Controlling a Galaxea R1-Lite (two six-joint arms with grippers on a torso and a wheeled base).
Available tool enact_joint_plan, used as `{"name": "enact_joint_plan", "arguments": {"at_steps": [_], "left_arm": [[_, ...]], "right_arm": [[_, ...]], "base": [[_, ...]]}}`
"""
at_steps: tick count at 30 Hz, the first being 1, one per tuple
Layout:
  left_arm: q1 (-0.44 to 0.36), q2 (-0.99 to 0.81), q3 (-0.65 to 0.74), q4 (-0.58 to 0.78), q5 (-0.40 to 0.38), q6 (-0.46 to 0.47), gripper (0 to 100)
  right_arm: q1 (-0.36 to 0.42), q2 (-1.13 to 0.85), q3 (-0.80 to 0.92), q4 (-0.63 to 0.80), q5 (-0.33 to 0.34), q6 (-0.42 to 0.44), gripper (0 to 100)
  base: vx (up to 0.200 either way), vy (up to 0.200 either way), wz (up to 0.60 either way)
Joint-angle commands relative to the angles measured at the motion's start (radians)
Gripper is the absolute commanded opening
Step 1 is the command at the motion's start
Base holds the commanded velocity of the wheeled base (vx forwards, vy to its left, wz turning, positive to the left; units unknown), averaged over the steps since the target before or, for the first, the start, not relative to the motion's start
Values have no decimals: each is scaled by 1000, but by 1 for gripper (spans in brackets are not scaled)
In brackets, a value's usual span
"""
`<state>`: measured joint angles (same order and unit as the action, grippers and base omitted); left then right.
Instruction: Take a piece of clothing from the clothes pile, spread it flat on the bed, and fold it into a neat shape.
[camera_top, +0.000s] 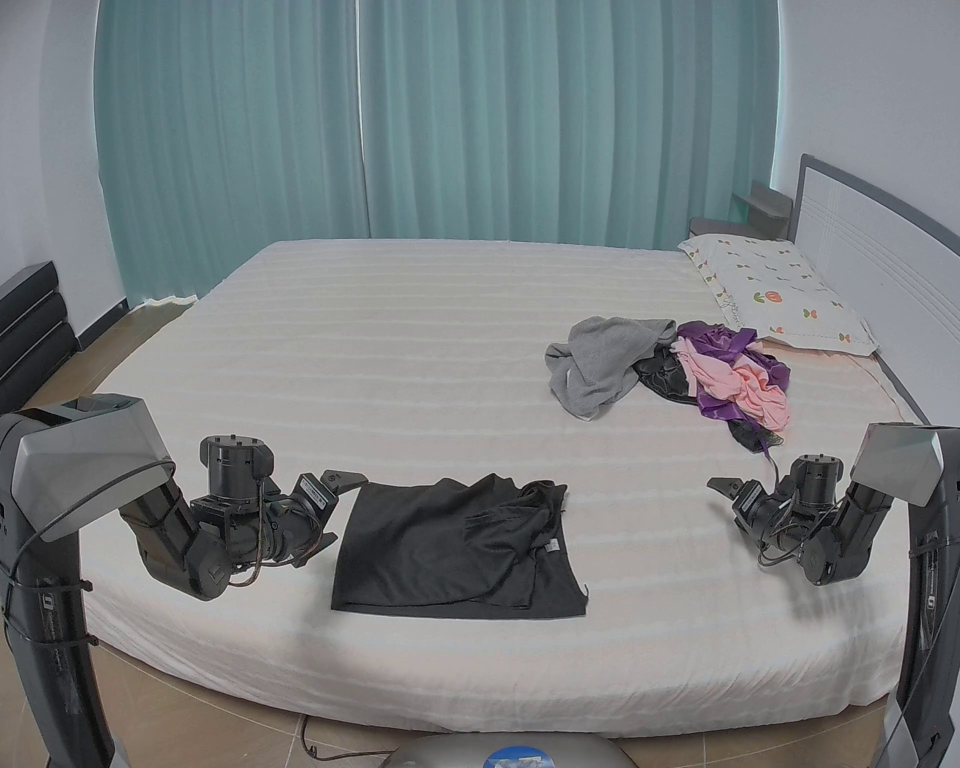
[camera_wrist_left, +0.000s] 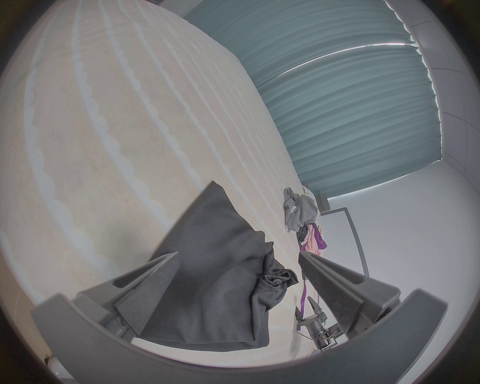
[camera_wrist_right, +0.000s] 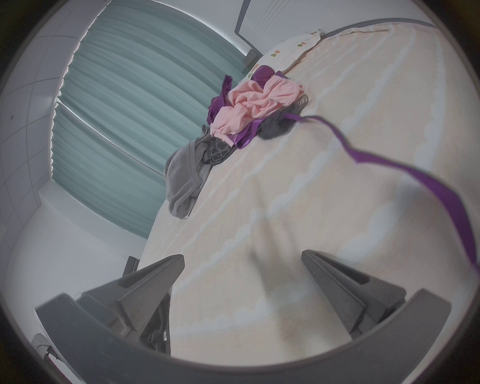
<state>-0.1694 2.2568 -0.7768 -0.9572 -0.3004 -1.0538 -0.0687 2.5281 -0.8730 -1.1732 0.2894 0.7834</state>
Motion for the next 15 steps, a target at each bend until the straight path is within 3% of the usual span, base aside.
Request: {"name": "enact_joint_plan", "arguments": {"at_steps": [1,10,15], "left_arm": [[1,9,-1,0,0,0,100],[1,9,-4,0,0,0,100],[-2,10,-6,2,0,0,100]], "right_arm": [[-2,0,0,0,1,0,100],[52,-92,66,1,-1,7,100],[178,-187,137,15,-49,5,100]], "base": [[0,200,0],[0,200,0],[0,200,0]]}}
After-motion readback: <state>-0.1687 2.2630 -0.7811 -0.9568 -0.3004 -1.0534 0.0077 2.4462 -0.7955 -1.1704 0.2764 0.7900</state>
